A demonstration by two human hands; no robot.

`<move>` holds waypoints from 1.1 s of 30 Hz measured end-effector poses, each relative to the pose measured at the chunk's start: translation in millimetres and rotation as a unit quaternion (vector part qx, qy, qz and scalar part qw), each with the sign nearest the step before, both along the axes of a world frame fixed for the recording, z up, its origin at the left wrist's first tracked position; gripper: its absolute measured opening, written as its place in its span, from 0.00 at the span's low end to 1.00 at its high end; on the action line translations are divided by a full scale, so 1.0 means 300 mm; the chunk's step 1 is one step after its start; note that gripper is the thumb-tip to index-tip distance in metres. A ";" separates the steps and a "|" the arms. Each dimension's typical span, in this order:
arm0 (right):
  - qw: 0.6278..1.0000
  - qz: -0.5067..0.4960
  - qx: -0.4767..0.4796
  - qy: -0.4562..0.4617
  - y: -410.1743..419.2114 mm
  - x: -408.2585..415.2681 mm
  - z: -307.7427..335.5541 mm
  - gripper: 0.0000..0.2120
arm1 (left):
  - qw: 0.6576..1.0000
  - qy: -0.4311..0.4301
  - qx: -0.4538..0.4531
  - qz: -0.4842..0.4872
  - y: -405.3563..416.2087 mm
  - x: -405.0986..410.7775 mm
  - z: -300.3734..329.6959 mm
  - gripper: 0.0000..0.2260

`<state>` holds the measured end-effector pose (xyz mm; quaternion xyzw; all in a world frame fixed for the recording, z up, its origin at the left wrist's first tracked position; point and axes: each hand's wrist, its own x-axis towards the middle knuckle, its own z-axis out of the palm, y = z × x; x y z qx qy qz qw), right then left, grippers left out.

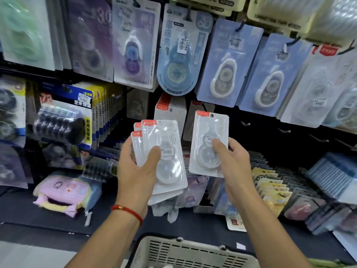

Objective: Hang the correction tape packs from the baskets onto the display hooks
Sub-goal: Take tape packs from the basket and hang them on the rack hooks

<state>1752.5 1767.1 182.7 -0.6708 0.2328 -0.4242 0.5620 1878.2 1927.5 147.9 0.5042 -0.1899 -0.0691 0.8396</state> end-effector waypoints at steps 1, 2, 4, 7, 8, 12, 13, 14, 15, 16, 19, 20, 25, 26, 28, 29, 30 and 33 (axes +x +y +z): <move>1.000 -0.002 -0.004 -0.005 0.004 0.000 -0.007 0.09 | 1.000 -0.002 -0.002 0.000 0.000 -0.003 0.001 0.18; 1.000 -0.009 -0.012 -0.009 0.006 -0.001 -0.016 0.10 | 1.000 -0.005 -0.002 0.001 0.001 -0.006 0.002 0.19; 0.998 -0.043 -0.034 -0.009 0.004 0.010 -0.033 0.12 | 1.000 -0.011 -0.004 0.007 0.001 -0.011 0.006 0.19; 0.993 -0.097 -0.063 0.030 -0.046 0.080 -0.049 0.11 | 1.000 -0.018 0.001 0.008 -0.002 -0.017 0.013 0.19; 0.990 -0.110 -0.069 0.054 -0.075 0.116 -0.051 0.11 | 1.000 -0.021 0.003 0.005 -0.004 -0.019 0.015 0.19; 0.977 -0.139 -0.043 0.156 -0.214 0.257 -0.047 0.25 | 0.999 -0.030 0.004 -0.013 -0.019 -0.025 0.012 0.20; 0.974 -0.133 -0.027 0.181 -0.245 0.281 -0.045 0.28 | 0.999 -0.036 0.007 -0.016 -0.022 -0.027 0.013 0.21; 0.973 -0.122 -0.004 0.196 -0.267 0.294 -0.043 0.31 | 0.999 -0.043 0.012 -0.016 -0.023 -0.028 0.016 0.21; 0.972 -0.110 0.027 0.205 -0.281 0.302 -0.043 0.35 | 0.999 -0.048 0.016 -0.015 -0.024 -0.029 0.018 0.21; 0.971 -0.101 0.052 0.211 -0.281 0.297 -0.044 0.39 | 0.998 -0.052 0.019 -0.014 -0.025 -0.030 0.018 0.21; 0.979 -0.081 0.027 0.185 -0.217 0.209 -0.053 0.29 | 0.998 -0.060 0.030 -0.017 -0.022 -0.036 0.012 0.21; 0.988 -0.030 0.023 0.152 -0.172 0.160 -0.059 0.23 | 0.997 -0.064 0.033 -0.020 -0.022 -0.039 0.010 0.20; 0.966 0.189 -0.084 0.154 0.065 -0.045 -0.091 0.18 | 0.997 -0.033 0.056 -0.038 -0.032 -0.078 0.007 0.25; 0.968 0.173 -0.102 0.151 0.082 -0.063 -0.100 0.17 | 0.997 -0.022 0.058 -0.043 -0.036 -0.089 0.008 0.26; 0.976 0.149 -0.093 0.127 0.089 -0.082 -0.109 0.16 | 0.996 -0.002 0.060 -0.070 -0.042 -0.106 0.008 0.26; 0.981 0.140 -0.070 0.112 0.086 -0.090 -0.106 0.16 | 0.994 0.011 0.054 -0.095 -0.047 -0.112 0.006 0.24; 0.985 0.133 -0.048 0.099 0.079 -0.098 -0.101 0.17 | 0.991 0.022 0.048 -0.121 -0.050 -0.115 0.002 0.22; 0.989 0.119 -0.037 0.079 0.056 -0.123 -0.087 0.18 | 0.986 0.015 0.058 -0.153 -0.055 -0.116 -0.014 0.23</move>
